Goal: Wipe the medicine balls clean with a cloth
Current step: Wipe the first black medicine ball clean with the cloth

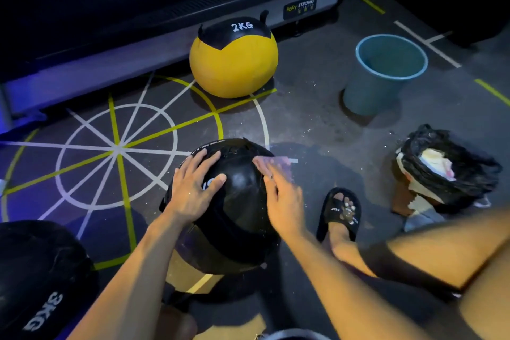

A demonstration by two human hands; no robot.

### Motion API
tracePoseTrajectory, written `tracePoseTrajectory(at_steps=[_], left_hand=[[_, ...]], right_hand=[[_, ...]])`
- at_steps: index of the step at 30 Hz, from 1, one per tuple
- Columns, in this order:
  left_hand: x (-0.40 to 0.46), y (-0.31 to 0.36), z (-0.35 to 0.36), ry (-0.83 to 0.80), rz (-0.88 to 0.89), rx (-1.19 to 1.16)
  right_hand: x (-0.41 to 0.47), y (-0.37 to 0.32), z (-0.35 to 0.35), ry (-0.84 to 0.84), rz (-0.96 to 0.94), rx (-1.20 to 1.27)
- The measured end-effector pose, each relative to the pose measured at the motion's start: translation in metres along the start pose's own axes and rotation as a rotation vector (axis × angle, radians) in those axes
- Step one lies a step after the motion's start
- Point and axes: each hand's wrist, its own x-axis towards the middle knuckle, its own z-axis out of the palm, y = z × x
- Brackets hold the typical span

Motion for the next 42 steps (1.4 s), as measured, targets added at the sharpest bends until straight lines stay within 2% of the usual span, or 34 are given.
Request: tracePoseTrajectory(at_steps=[2, 4, 6, 8, 10, 11, 13, 16, 18, 20, 23, 24, 26, 29, 31, 34, 37, 38, 40, 42], left_hand=[[0.006, -0.003, 0.0, 0.03, -0.005, -0.003], [0.009, -0.008, -0.003, 0.038, -0.005, -0.032], [0.008, -0.011, -0.006, 0.027, 0.012, -0.061], [0.005, -0.012, -0.007, 0.023, 0.021, -0.069], [0.005, -0.011, -0.006, 0.02, 0.017, -0.071], [0.005, -0.011, -0.004, 0.023, 0.016, -0.07], [0.006, -0.014, -0.003, 0.032, 0.015, -0.078], [0.001, -0.021, -0.005, 0.058, 0.03, -0.092], [-0.006, -0.021, -0.004, 0.052, 0.032, -0.11], [-0.009, -0.019, -0.004, 0.059, 0.024, -0.106], [-0.013, -0.015, -0.002, 0.065, 0.01, -0.108], [-0.014, -0.015, -0.002, 0.071, 0.006, -0.11], [-0.017, -0.019, -0.002, 0.089, 0.007, -0.111], [-0.029, -0.025, 0.0, 0.127, 0.025, -0.15], [-0.041, -0.025, 0.003, 0.158, 0.05, -0.186], [-0.059, -0.026, 0.004, 0.168, 0.034, -0.25], [-0.078, -0.027, 0.008, 0.192, 0.037, -0.315], [-0.083, -0.027, 0.01, 0.205, 0.044, -0.332], [-0.09, -0.029, 0.013, 0.222, 0.042, -0.349], [-0.093, -0.03, 0.014, 0.231, 0.039, -0.34]], right_hand=[[-0.035, -0.006, 0.01, 0.01, -0.086, -0.01], [-0.052, -0.006, 0.003, -0.118, -0.317, -0.029], [-0.037, 0.003, -0.014, -0.222, -0.447, -0.083], [-0.009, 0.004, -0.026, -0.174, -0.303, -0.074], [0.001, -0.003, -0.021, -0.021, -0.057, -0.025], [-0.009, -0.007, -0.012, 0.033, -0.008, -0.032], [-0.049, -0.017, 0.005, 0.033, -0.079, -0.062], [-0.095, -0.018, 0.004, -0.209, -0.292, -0.07], [-0.086, -0.009, -0.007, -0.237, -0.393, -0.108], [-0.065, -0.001, -0.006, -0.17, -0.346, -0.074], [-0.042, -0.003, 0.003, 0.056, -0.04, -0.004], [-0.042, -0.009, 0.009, 0.099, -0.005, 0.004], [-0.06, -0.025, 0.02, 0.048, -0.113, -0.023], [-0.095, -0.034, 0.02, -0.2, -0.334, -0.086], [-0.083, -0.034, 0.007, -0.191, -0.384, -0.066], [-0.042, -0.04, -0.008, -0.136, -0.211, 0.066], [-0.002, -0.02, -0.021, 0.023, 0.225, 0.106], [0.0, -0.016, -0.022, 0.037, 0.315, 0.108], [-0.017, -0.025, -0.012, 0.037, 0.279, 0.123], [-0.054, -0.046, 0.001, 0.014, 0.092, 0.129]])
